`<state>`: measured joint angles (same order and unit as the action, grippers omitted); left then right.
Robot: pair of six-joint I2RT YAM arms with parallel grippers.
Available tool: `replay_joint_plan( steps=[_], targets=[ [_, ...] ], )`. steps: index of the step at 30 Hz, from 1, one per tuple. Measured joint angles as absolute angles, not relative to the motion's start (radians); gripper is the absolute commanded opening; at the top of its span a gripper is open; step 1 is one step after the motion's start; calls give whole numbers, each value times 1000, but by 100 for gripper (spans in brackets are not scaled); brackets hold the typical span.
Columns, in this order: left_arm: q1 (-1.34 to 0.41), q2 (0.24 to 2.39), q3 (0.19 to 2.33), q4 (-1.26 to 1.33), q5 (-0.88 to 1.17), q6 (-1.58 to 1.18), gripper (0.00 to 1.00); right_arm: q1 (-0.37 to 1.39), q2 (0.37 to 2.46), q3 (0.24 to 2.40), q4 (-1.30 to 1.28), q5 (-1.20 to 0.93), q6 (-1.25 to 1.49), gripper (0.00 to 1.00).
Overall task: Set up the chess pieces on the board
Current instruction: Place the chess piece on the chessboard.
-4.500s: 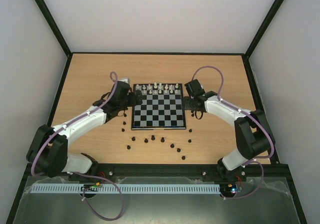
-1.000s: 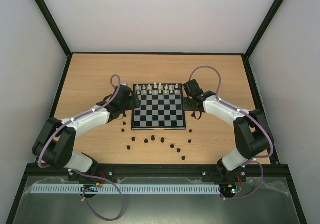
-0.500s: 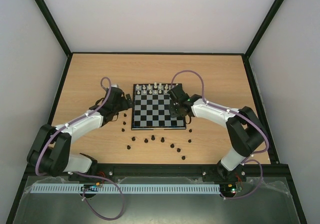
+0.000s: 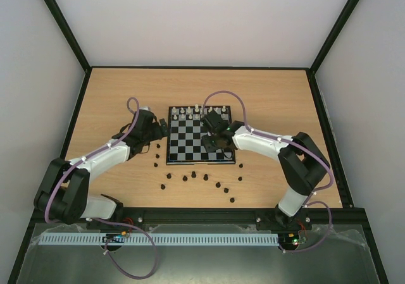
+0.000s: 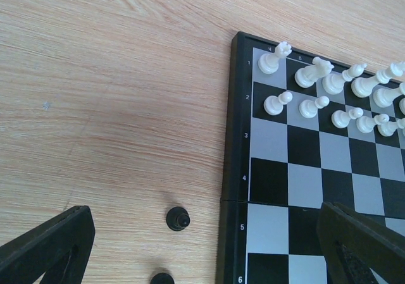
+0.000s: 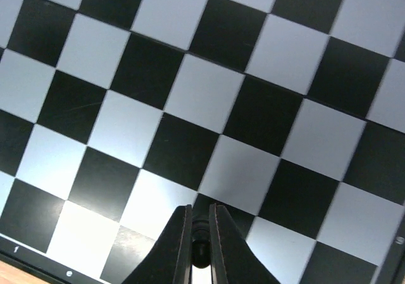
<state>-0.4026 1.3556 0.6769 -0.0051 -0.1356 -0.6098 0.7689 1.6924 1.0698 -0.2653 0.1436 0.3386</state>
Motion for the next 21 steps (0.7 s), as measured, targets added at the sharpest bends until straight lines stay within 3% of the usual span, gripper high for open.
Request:
replay_joint_plan(
  steps=[21],
  targets=[
    [-403,1355,677,2,-131,-610,99,839,1769,1116,-263,150,317,2]
  ],
)
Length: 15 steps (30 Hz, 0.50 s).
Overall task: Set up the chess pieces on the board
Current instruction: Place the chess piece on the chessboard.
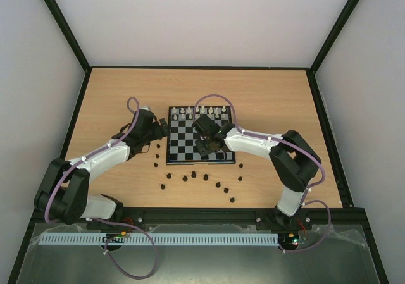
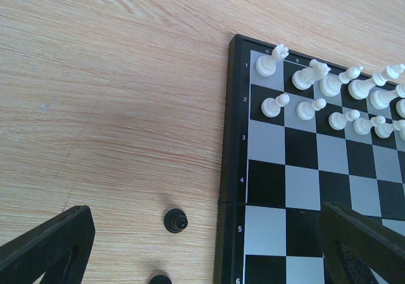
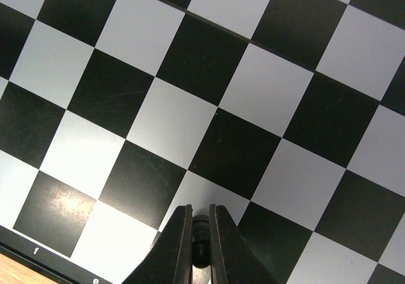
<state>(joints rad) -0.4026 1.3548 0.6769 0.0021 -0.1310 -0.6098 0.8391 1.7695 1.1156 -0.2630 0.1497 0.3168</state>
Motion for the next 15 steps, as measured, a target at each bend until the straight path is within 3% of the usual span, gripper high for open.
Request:
replay_joint_plan(
  steps=[15],
  targets=[
    [-403,1355,677,2,-131,-610,99,839,1790,1130,-257,165,316,5]
  ],
)
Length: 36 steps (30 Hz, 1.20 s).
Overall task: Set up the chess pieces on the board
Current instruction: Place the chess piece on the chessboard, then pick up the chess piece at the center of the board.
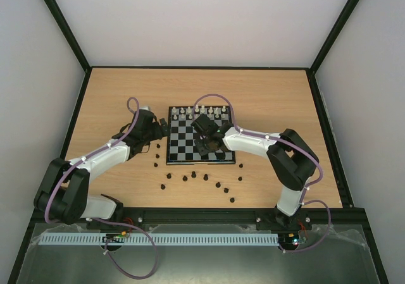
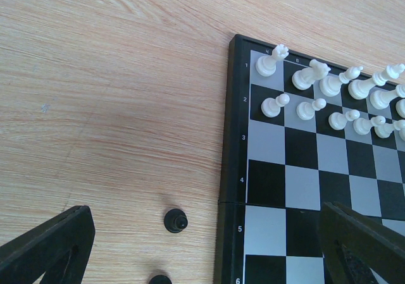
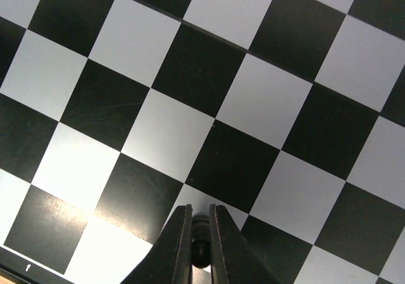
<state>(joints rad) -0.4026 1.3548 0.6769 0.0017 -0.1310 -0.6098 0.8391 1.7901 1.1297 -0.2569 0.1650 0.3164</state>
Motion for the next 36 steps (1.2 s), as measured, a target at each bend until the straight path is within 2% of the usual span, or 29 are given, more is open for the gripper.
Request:
replay_joint_plan(
  steps=[9,16,21,28,32,36],
  targets=[
    [-403,1355,677,2,-131,-610,99,839,1801,1137,-255,167,316,9],
    [-403,1355,677,2,-131,-610,99,839,1801,1137,-252,168,315,24],
    [-403,1356,677,2,-131,-610,99,839,1801,1137,-249,168,313,30],
    [-403,1387,679,1,-130,-609,99,839,1778,1129,-249,197,319,53],
    [-403,1419,690,2,-118,-604,94,839,1722,1116,-249,233,329,56],
    [-403,1465,707,2,-96,-591,82,839,1656,1103,-250,272,338,56]
  ],
)
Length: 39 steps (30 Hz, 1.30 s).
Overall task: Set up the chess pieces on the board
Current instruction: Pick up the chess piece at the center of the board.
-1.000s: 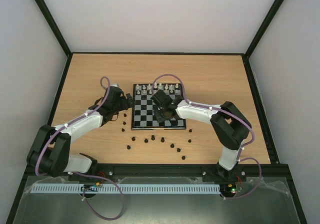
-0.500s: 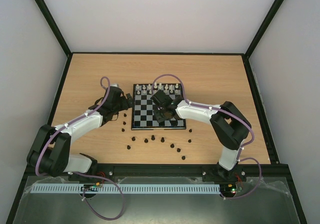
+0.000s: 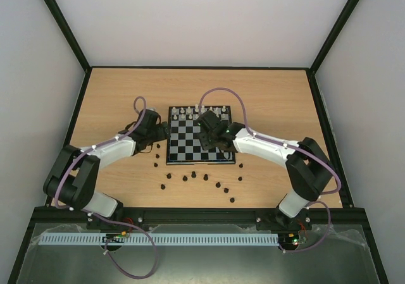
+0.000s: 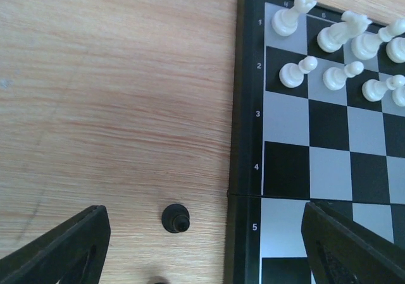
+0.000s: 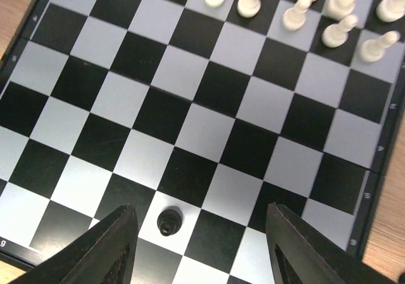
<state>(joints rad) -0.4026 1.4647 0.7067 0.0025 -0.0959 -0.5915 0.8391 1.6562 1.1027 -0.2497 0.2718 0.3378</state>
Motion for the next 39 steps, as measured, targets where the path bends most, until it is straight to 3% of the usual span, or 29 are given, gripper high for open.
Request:
replay_joint_plan(
  steps=[12,25,31,39],
  targets=[
    [-404,1563,738,1,-83,-564,48,823,1559,1031,-271,321,365,54],
    [-416,1610,773,-13,-126,-549,28,799,1492,979,-271,320,375,54],
    [-426,1627,789,-36,-158,-549,25,797,1488,965,-271,319,378,54],
    [-448,1637,807,-60,-196,-549,29,794,1487,959,-271,318,378,54]
  ],
)
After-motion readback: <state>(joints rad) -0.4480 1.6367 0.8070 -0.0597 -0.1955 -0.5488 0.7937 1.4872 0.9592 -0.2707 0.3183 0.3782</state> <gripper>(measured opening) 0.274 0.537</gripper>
